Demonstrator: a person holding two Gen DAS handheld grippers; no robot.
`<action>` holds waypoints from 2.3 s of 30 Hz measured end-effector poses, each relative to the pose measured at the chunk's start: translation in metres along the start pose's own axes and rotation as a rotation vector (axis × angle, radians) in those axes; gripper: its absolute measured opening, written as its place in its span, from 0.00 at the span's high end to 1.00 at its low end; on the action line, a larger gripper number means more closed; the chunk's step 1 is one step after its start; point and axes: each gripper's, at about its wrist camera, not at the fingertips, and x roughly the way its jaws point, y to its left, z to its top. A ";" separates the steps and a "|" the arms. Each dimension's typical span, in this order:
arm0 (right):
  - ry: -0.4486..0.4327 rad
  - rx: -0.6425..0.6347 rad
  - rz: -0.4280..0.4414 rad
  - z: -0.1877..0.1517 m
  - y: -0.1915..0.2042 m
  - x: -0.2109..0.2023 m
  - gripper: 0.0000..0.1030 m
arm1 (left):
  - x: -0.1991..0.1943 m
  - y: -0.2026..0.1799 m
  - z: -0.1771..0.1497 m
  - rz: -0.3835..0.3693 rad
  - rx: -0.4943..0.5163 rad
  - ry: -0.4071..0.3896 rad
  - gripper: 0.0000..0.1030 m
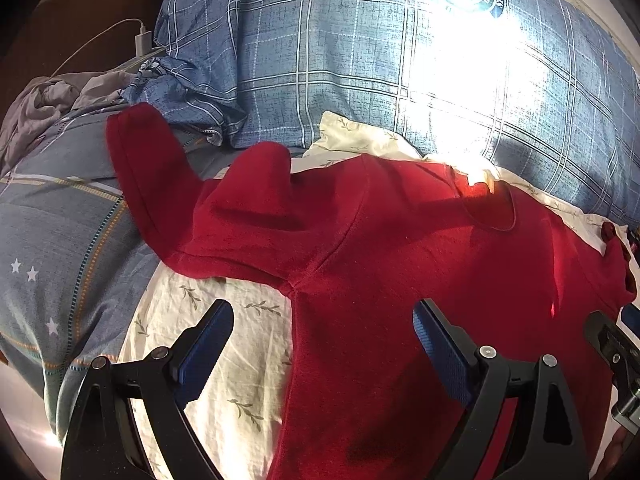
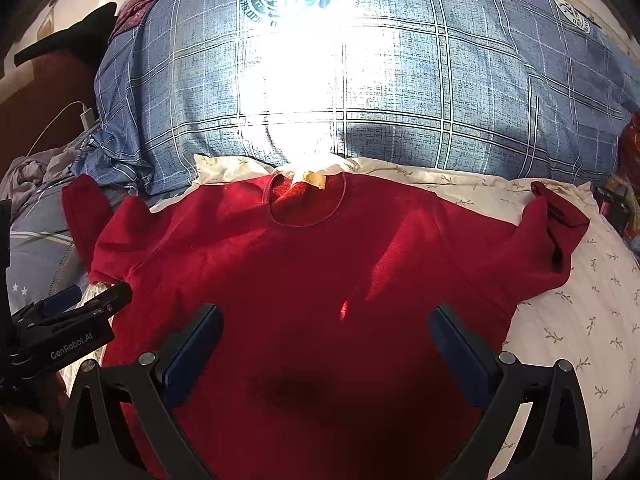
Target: Fold small clothes
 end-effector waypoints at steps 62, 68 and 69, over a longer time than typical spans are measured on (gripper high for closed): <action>0.063 0.021 -0.065 -0.003 -0.008 0.031 0.00 | 0.020 -0.009 0.001 0.005 0.002 0.021 0.11; 0.064 0.022 -0.062 -0.002 -0.009 0.032 0.00 | 0.022 -0.009 0.001 0.008 0.001 0.022 0.11; 0.064 0.021 -0.064 -0.001 -0.008 0.032 0.00 | 0.023 -0.009 0.002 0.008 0.001 0.022 0.11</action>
